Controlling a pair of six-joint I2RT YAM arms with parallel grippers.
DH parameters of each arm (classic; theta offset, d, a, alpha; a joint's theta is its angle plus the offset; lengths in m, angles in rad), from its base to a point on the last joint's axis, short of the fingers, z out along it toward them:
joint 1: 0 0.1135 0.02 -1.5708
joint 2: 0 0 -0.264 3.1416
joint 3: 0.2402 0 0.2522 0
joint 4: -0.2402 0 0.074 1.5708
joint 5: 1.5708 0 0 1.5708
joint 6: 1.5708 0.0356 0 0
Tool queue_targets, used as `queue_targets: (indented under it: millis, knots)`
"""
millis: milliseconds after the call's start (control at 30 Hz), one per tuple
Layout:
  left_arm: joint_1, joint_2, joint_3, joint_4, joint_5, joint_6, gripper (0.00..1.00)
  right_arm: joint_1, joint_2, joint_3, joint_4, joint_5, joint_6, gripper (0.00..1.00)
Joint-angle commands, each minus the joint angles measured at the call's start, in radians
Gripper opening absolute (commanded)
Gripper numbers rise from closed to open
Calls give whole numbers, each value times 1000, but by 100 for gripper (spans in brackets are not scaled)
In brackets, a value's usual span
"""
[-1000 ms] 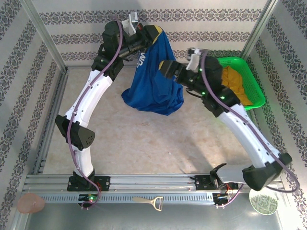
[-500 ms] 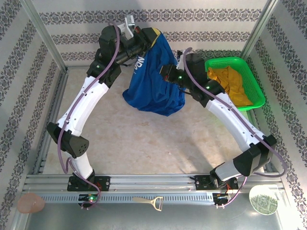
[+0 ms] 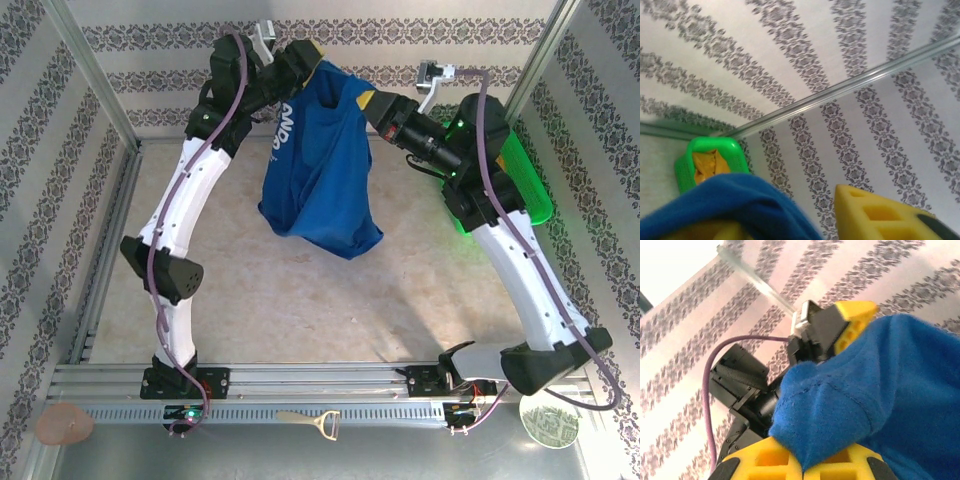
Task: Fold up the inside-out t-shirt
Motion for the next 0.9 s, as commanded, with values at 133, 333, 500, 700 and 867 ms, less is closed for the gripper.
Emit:
queue_targets:
  millis: [133,333,500,700,867]
  knots:
    - [61,-20,-47,-197,139,207,61,-19,54,-89,86,57,104,0]
    - [66,-278,-524,-83,117,288,70,5,46,-121,-6,154,35,0]
    - [106,-459,-895,38,62,265,79,15,38,-125,-60,189,-20,0]
    - [37,-533,-1061,165,102,266,81,31,36,-122,-95,205,-29,0]
    - [-175,-517,-1044,119,-44,421,82,88,48,-66,-144,268,-63,0]
